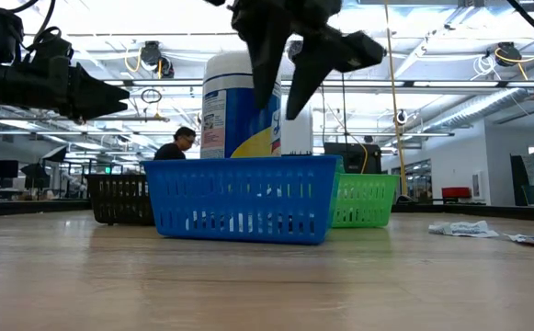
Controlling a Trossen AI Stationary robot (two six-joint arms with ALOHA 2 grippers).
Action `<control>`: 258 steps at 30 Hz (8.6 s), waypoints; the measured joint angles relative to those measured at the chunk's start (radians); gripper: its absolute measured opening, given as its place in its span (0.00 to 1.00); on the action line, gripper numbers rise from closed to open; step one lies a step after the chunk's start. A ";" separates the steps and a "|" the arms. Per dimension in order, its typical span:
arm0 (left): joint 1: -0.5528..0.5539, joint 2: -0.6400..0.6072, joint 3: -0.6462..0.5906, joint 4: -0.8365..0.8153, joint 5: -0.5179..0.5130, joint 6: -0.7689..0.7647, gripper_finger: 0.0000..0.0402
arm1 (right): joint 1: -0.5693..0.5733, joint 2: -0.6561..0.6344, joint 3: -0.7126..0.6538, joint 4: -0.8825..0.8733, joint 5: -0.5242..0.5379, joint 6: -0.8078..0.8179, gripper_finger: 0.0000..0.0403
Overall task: Pick & Place First Aid Supplies
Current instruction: Put the blue alcohol pad into the blue bin
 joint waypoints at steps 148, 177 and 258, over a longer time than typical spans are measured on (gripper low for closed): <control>0.000 0.000 0.000 0.000 0.000 0.000 0.99 | -0.054 0.123 0.021 0.024 -0.028 -0.058 0.00; 0.000 0.000 0.000 0.000 0.000 0.000 0.99 | -0.057 0.045 0.021 -0.025 -0.009 -0.045 0.47; 0.000 0.000 0.000 0.000 0.000 0.000 0.99 | 0.627 -0.467 -1.122 0.536 -0.454 0.550 0.12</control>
